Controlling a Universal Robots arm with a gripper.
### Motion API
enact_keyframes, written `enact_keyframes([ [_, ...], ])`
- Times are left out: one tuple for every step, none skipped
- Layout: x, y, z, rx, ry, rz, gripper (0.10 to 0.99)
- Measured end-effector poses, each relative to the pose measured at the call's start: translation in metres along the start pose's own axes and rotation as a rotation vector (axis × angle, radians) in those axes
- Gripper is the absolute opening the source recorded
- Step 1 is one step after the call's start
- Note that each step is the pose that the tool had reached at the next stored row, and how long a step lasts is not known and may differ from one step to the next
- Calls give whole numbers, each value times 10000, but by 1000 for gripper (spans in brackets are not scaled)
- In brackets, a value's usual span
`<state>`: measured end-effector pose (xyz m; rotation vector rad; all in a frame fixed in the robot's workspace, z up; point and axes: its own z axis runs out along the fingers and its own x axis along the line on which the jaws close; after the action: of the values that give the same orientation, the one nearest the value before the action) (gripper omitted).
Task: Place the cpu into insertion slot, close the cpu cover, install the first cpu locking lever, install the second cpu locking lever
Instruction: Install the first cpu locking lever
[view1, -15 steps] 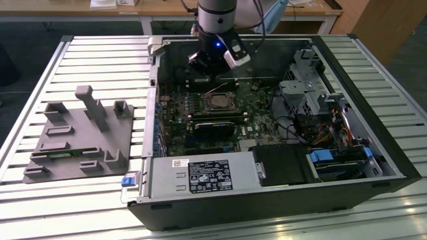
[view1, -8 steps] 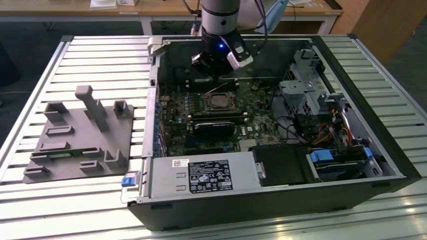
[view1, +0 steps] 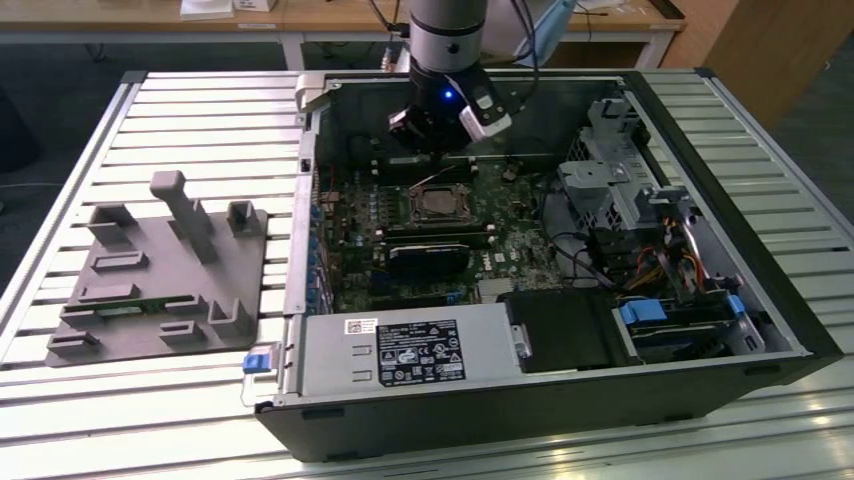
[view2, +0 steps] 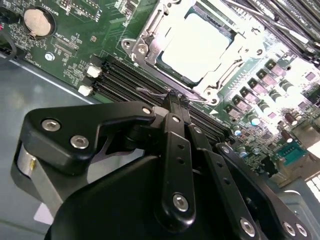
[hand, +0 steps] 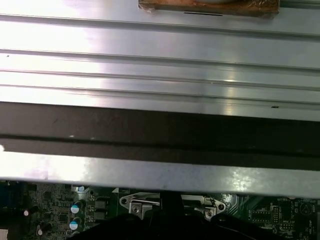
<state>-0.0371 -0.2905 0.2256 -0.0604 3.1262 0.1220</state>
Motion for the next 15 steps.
enact_keyframes([
  [-7, 1, 3, -1, 0, -1, 106],
  [-12, 2, 7, -1, 0, 0, 106],
  [-18, 3, 11, -2, -1, 0, 106],
  [-24, 4, 15, -1, -1, 0, 106],
  [-29, 6, 18, -1, -1, 0, 106],
  [-34, 7, 22, -1, 0, 0, 106],
  [-40, 9, 25, -1, 0, 0, 106],
  [-45, 11, 29, -1, 0, 0, 106],
  [-49, 13, 33, -1, 0, 0, 106],
  [-52, 15, 37, -1, 0, 0, 106],
  [-57, 17, 41, -1, -1, -1, 106],
  [-62, 18, 46, -1, 0, -1, 106],
  [-67, 19, 50, 0, 0, 0, 106],
  [-72, 20, 55, 0, 1, -1, 106],
  [-77, 20, 61, 0, 0, 0, 106],
])
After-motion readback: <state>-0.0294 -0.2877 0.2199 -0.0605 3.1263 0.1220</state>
